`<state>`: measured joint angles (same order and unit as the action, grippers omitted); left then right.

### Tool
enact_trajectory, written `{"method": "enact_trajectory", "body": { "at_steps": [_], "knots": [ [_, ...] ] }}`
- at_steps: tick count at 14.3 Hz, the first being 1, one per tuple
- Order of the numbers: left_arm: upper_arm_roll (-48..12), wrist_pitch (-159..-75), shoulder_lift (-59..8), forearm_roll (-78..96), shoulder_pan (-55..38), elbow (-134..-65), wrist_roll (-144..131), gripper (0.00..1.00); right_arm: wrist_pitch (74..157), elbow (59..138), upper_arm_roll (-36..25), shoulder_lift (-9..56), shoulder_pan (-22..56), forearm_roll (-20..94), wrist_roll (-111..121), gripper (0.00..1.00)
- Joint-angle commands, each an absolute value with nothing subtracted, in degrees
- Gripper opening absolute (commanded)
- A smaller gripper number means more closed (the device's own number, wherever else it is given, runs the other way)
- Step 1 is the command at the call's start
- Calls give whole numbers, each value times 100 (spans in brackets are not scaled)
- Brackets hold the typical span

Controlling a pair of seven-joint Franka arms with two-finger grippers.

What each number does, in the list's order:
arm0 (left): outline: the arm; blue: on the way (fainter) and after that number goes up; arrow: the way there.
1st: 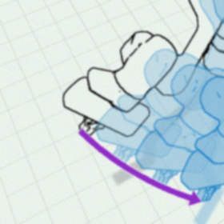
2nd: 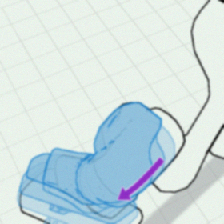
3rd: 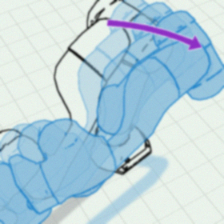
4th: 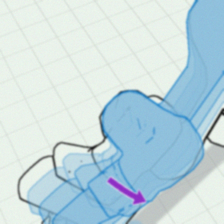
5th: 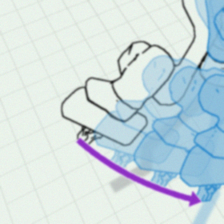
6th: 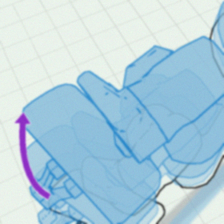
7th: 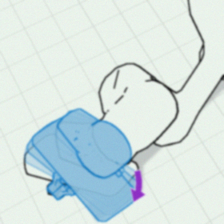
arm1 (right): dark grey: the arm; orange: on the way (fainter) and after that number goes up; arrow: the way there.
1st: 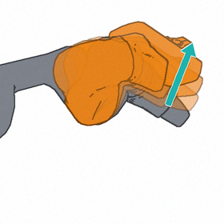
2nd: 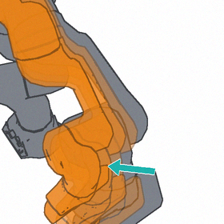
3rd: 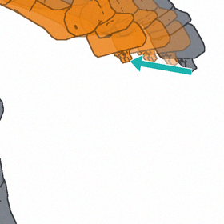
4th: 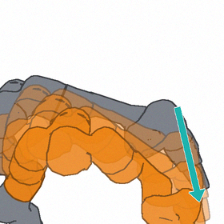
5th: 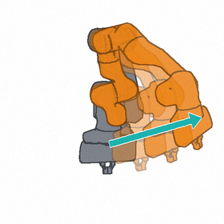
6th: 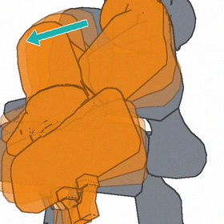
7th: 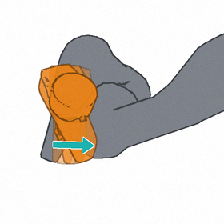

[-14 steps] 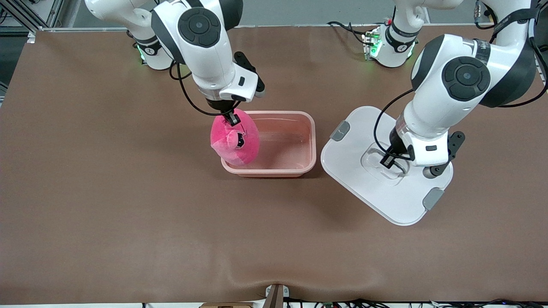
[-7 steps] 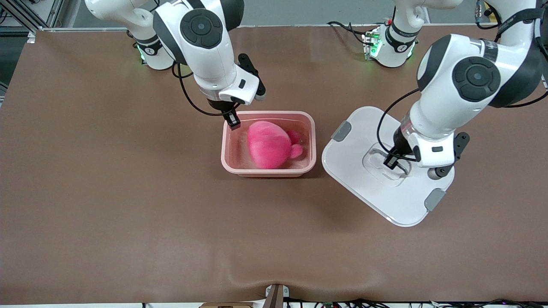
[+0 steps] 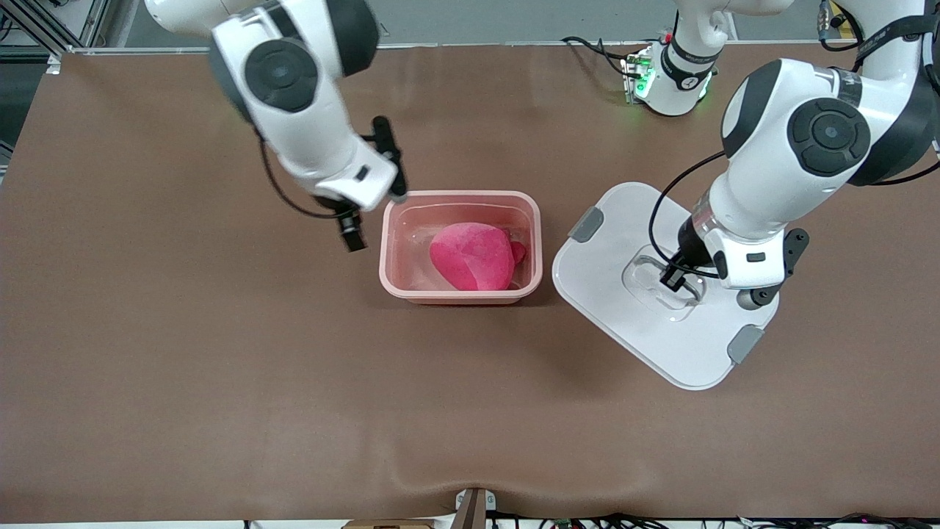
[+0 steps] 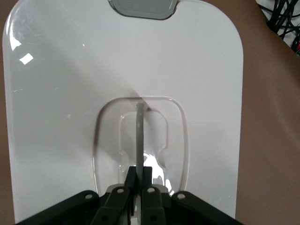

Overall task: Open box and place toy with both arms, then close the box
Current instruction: 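Withdraw the right gripper while the left gripper carries the lid over the box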

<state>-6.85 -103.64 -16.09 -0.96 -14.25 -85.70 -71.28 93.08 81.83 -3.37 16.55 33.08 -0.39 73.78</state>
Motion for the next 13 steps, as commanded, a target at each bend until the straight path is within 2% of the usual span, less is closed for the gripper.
{"method": "enact_trajectory", "body": {
  "at_steps": [1, 3, 8, 13],
  "knots": [
    [-703, -10283, -1573, -26, -1555, -8525, -7574, 0, 9062, 8200, -290, 1468, 2718, -79, 7225, 100],
    [-694, -10301, -1608, -79, -1774, -8525, -7987, 0, 8869, 8200, -273, 1441, 2331, -36, 6588, 100],
    [-694, -10563, -1670, -71, -2205, -8525, -9111, 0, 8544, 8218, -290, 1346, 2181, -70, 4686, 100],
    [-694, -11039, -1793, -123, -2715, -8569, -10861, 0, 8604, 8183, -290, 1011, 1758, 9, 3326, 100]
  ]
}}
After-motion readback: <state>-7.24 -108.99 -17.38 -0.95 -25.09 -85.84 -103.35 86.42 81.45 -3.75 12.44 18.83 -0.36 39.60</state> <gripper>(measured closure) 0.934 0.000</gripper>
